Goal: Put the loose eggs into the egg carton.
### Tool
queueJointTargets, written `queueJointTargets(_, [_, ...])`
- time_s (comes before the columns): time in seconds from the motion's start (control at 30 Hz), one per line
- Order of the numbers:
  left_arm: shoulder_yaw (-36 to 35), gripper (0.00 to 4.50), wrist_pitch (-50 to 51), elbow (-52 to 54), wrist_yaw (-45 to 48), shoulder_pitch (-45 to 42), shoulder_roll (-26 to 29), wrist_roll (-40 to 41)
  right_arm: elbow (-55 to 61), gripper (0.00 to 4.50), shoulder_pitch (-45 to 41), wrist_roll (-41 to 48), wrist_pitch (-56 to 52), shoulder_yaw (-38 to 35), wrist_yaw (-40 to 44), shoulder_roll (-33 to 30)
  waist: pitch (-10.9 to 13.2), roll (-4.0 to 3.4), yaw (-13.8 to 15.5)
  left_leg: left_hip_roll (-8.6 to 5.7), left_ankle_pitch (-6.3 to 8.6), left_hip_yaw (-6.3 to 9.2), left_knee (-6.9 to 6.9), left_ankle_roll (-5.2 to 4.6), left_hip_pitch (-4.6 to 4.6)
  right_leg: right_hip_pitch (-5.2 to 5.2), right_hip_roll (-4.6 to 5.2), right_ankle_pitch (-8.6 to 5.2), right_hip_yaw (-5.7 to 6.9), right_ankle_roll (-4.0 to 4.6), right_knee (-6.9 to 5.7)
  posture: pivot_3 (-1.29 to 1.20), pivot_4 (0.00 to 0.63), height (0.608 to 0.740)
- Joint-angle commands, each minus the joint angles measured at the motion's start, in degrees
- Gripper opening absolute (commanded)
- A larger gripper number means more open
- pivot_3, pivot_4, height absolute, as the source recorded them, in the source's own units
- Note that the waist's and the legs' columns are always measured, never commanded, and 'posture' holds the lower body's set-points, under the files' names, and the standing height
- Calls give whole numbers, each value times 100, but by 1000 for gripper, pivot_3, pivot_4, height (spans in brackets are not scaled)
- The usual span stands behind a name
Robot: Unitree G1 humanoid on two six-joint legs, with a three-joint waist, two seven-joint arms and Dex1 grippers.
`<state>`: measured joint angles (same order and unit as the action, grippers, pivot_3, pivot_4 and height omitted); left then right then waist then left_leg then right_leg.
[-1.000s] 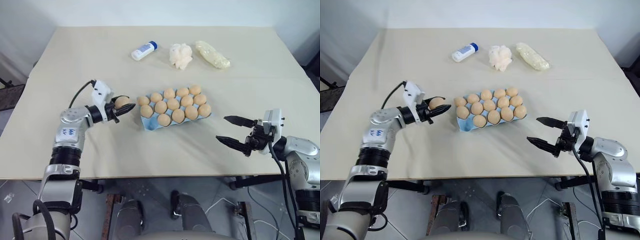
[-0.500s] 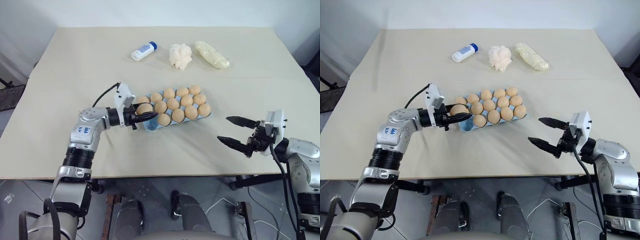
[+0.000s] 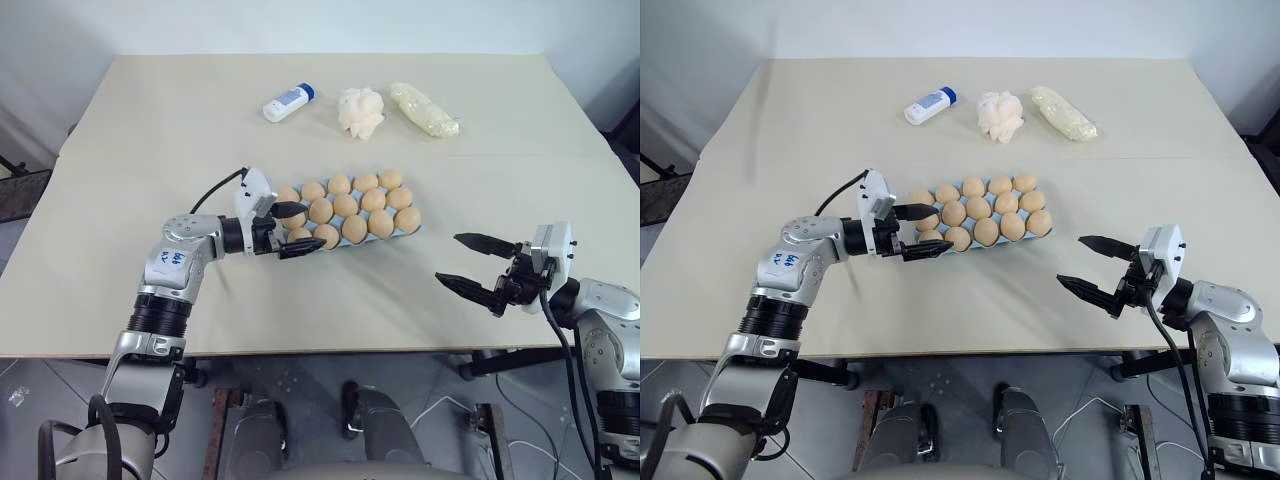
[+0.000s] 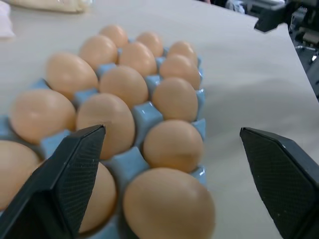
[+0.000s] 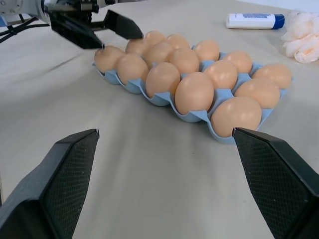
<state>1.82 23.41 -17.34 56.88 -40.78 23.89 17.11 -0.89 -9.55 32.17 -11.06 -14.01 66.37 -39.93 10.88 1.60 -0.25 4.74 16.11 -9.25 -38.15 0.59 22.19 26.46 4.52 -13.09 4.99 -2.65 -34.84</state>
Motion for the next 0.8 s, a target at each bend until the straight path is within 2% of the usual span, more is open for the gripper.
queueJointTargets(0.03, [-378, 4486, -9, 262, -95, -203, 76, 291, 73, 4500, -99, 103, 111, -189, 12, -32, 0, 0, 3, 0, 0, 0, 0, 0, 0, 0, 0, 0, 0, 0, 0, 0, 150, 740])
queueJointTargets(0.13, [-820, 4486, 59, 478, -138, -166, 296, 543, -39, 4500, -257, 87, 103, -162, 75, -77, 0, 1, -11, 0, 0, 0, 0, 0, 0, 0, 0, 0, -1, 0, 0, 0, 150, 740])
queueJointTargets(0.23, [-1179, 4486, 601, 655, -195, 93, 675, 847, -310, 4500, -600, 58, 141, -109, 220, -109, 0, 0, -70, 1, 0, 0, 1, 0, -2, 3, -1, 0, -4, 0, -5, 0, 150, 740])
queueJointTargets(0.43, [-1503, 4486, -31, 730, 343, 840, 1115, 968, -749, 4500, -1141, -57, 165, 89, 476, -73, 0, 0, -132, 0, -1, -4, 4, 2, -6, 3, 0, 0, -5, 0, -13, 0, 150, 740])
queueJointTargets(0.8, [-1736, 4486, -529, 260, 496, 977, 1221, 1046, -1126, 4500, -1485, -67, 188, 154, 695, -70, 0, 1, -126, 1, 0, -2, 3, 4, -4, 2, 1, 0, -2, 1, -11, 0, 150, 740])
